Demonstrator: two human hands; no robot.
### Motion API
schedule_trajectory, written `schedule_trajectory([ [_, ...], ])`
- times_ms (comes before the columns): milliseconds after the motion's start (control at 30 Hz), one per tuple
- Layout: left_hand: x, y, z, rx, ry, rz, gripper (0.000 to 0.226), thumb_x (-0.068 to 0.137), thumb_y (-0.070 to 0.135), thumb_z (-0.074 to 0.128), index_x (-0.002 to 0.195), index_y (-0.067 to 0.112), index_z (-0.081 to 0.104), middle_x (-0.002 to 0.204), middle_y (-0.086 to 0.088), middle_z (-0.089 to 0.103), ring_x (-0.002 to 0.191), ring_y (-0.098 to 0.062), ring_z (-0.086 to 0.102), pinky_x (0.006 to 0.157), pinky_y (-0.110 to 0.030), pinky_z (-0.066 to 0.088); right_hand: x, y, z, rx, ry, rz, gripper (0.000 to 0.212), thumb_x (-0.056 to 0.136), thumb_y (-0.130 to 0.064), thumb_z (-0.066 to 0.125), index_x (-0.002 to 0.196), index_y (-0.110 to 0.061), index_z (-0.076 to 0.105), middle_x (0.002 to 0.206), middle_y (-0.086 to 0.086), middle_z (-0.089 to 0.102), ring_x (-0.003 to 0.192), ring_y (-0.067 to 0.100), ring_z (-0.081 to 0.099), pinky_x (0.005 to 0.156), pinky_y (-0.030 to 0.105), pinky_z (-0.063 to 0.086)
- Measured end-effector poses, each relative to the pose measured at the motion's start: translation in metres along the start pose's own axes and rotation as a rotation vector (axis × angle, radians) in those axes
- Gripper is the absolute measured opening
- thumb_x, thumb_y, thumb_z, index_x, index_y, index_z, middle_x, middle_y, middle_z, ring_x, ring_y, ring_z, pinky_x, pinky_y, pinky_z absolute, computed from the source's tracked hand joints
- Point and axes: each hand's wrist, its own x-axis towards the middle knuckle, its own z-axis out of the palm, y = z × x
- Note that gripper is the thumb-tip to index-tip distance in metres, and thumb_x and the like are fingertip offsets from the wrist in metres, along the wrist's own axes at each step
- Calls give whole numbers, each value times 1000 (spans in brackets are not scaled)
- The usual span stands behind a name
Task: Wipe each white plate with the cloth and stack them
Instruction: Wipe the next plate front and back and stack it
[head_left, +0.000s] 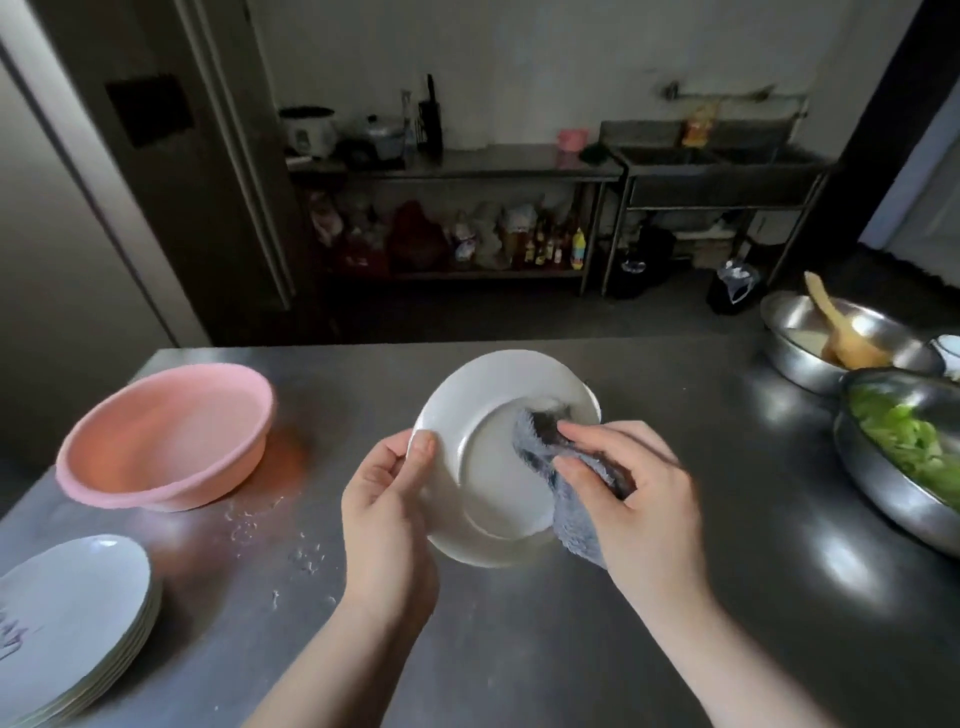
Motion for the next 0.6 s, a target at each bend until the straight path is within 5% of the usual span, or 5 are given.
schedule_trajectory([
  [167,-3,58,39,-117,-92,126,15,88,23,62,85,9,68,75,-9,68,63,-15,62,55,-23,51,46,-59,4,-92,184,-348,25,82,-9,73,106,-15,74,94,-4,63,87,7,61,78,16,47],
  [300,1,98,54,-185,-149,220,14,86,23,62,81,11,68,78,-14,66,71,-23,62,64,-30,53,47,-74,3,-192,129,-680,23,85,-7,68,106,-12,74,89,1,64,79,19,60,73,28,51],
  [500,5,113,59,-156,-59,252,14,90,21,62,85,10,69,79,-12,66,73,-23,57,67,-33,47,84,-86,-6,-140,287,-575,22,81,-1,71,101,-7,75,88,6,64,81,25,62,78,27,49],
  [600,6,117,59,-159,-56,254,14,92,20,62,87,10,71,85,-17,69,80,-28,62,76,-40,51,78,-93,6,-152,246,-673,23,82,0,70,103,-7,75,88,5,65,81,23,61,79,28,50],
])
